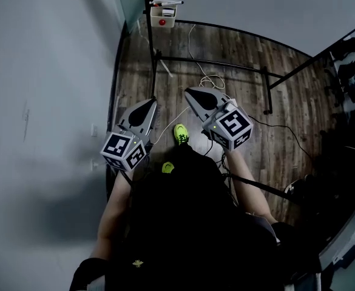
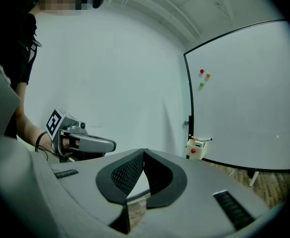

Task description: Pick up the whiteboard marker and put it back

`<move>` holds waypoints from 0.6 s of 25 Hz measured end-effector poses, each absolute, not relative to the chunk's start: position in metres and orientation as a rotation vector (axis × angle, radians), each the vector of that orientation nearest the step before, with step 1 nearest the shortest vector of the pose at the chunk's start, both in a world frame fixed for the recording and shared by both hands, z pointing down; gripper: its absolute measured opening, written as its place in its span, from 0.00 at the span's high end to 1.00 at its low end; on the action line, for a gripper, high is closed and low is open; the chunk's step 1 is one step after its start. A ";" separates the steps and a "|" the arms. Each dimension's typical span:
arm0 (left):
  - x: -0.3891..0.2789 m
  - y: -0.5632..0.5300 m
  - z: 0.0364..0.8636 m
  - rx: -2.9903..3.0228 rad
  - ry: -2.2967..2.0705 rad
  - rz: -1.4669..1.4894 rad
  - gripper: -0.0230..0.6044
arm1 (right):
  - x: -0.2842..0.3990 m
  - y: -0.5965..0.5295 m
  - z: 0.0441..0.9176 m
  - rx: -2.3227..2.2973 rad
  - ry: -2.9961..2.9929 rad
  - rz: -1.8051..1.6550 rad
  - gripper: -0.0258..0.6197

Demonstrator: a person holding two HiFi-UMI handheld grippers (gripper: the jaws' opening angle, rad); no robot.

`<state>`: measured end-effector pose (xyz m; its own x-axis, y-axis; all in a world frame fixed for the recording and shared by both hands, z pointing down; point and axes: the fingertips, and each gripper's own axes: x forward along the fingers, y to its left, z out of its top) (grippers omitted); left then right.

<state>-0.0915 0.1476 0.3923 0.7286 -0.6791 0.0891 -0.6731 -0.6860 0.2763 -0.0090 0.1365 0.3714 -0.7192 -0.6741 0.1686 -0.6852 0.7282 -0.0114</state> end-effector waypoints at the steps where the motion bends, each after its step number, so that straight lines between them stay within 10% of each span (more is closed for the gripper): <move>1: -0.091 0.143 0.394 2.637 -1.067 -0.026 0.91 | -0.008 0.131 0.373 1.095 -2.775 0.110 0.97; 15: -0.077 0.061 0.402 2.590 -1.243 0.001 0.91 | 0.019 0.048 0.400 1.050 -2.771 0.176 0.97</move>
<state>-0.0766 0.0610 0.4016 0.6325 -0.7660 0.1152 -0.7661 -0.5966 0.2391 0.0185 0.0479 0.3997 -0.7365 -0.6454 0.2025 -0.6659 0.7445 -0.0492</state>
